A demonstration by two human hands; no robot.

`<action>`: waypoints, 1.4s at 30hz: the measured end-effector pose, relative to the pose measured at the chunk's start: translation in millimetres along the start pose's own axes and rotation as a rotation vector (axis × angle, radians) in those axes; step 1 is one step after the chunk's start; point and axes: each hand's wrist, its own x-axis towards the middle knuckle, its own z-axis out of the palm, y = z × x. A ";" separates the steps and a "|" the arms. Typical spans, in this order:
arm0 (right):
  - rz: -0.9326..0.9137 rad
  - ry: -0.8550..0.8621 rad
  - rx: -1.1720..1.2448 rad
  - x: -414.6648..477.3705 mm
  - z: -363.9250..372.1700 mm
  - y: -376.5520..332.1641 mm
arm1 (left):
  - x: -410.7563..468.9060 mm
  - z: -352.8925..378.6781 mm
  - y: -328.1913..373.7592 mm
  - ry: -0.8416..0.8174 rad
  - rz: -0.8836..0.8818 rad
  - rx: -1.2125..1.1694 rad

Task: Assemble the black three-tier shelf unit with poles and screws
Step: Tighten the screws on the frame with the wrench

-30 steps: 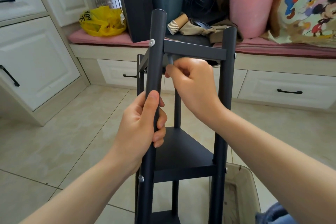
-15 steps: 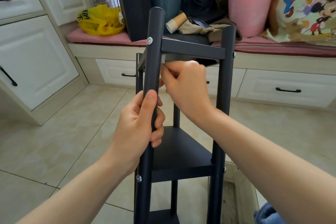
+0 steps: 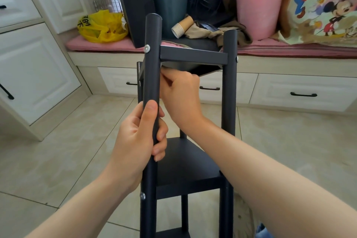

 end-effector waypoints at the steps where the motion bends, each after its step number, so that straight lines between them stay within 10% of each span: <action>1: 0.001 -0.005 -0.011 0.0 -1.5 -1.4 | 0.3 -0.3 0.0 0.005 0.003 0.005; 10: 0.127 -0.298 -0.219 -4.8 -32.9 -15.6 | 6.2 -1.9 -1.5 0.044 0.004 0.017; 22: 0.117 -0.124 -0.414 0.3 -96.6 6.1 | 12.9 -3.8 -2.6 0.088 -0.006 -0.003; 33: 0.778 -0.215 0.256 16.2 -106.5 11.0 | 15.8 -5.9 -6.4 0.086 0.042 0.020; 42: 0.678 -0.119 0.323 12.7 -99.2 4.8 | 21.3 -16.0 -7.2 0.124 0.065 0.081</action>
